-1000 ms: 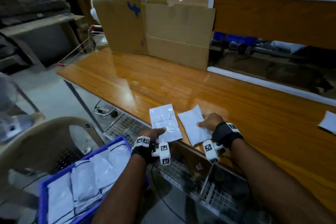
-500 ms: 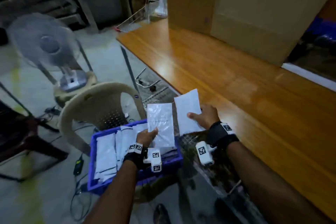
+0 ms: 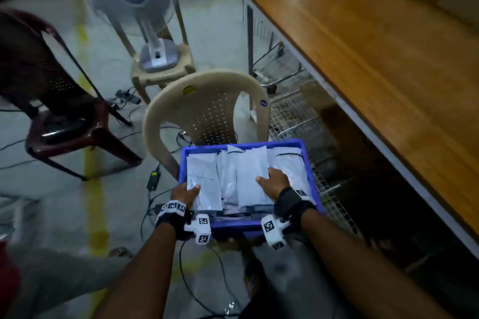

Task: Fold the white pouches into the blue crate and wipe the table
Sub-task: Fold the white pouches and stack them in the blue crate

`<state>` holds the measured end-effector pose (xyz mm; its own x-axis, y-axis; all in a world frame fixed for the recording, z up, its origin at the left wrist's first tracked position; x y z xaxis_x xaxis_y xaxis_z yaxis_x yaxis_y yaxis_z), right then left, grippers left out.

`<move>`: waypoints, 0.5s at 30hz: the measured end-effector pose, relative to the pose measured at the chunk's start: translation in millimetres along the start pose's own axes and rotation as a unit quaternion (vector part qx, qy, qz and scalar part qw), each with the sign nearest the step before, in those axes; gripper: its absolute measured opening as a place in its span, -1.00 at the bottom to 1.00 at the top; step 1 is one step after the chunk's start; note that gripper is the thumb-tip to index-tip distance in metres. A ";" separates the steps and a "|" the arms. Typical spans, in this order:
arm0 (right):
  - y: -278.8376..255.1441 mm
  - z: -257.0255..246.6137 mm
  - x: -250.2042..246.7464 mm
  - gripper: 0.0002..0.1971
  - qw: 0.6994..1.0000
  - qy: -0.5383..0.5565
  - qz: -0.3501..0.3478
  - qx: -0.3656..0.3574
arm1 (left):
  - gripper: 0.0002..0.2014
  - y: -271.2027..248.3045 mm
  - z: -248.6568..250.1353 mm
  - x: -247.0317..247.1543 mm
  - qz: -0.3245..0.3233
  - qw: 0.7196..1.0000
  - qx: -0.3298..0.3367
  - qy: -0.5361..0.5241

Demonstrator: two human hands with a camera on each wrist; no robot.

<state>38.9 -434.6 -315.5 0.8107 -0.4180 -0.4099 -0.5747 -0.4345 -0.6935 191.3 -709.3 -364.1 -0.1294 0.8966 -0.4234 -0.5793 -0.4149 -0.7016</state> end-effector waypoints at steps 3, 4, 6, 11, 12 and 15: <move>30.7 -3.8 27.0 -0.48 1.000 0.002 -0.015 0.002 | -0.74 26.2 -15.8 -8.4 0.004 1.000 0.005 -0.006; 39.4 -4.8 33.5 -0.50 1.000 0.008 -0.011 0.000 | -0.76 36.0 -21.9 -9.8 0.011 1.000 0.004 -0.015; 54.1 -5.0 45.1 -0.53 1.000 0.012 -0.002 -0.004 | -0.78 53.9 -30.8 -12.1 0.034 0.999 0.002 -0.013; 73.6 -5.3 59.8 -0.61 1.000 0.022 0.006 -0.003 | -0.54 61.9 -25.4 -10.4 0.076 0.996 0.018 0.044; 75.7 -5.3 60.2 -0.62 1.000 0.026 0.006 -0.005 | -0.53 60.0 -23.2 -12.2 0.089 0.994 0.030 0.051; 77.3 -2.2 55.0 -0.60 0.999 0.035 0.007 0.002 | -0.39 57.5 -10.0 -14.1 0.105 0.982 0.091 0.128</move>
<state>38.8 -493.0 -390.4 0.7931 -0.4790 -0.3761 -0.5846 -0.4256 -0.6908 167.9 -747.3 -404.2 -0.0694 0.7163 -0.6943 -0.6988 -0.5316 -0.4786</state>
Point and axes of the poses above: each hand's wrist, its own y-axis towards the middle knuckle, its own x-axis out of the palm, z = x × y, the point moved 8 cm from there along y, towards the middle knuckle, and after that the axes turned 15 degrees about -z, right-handed, at the moved point
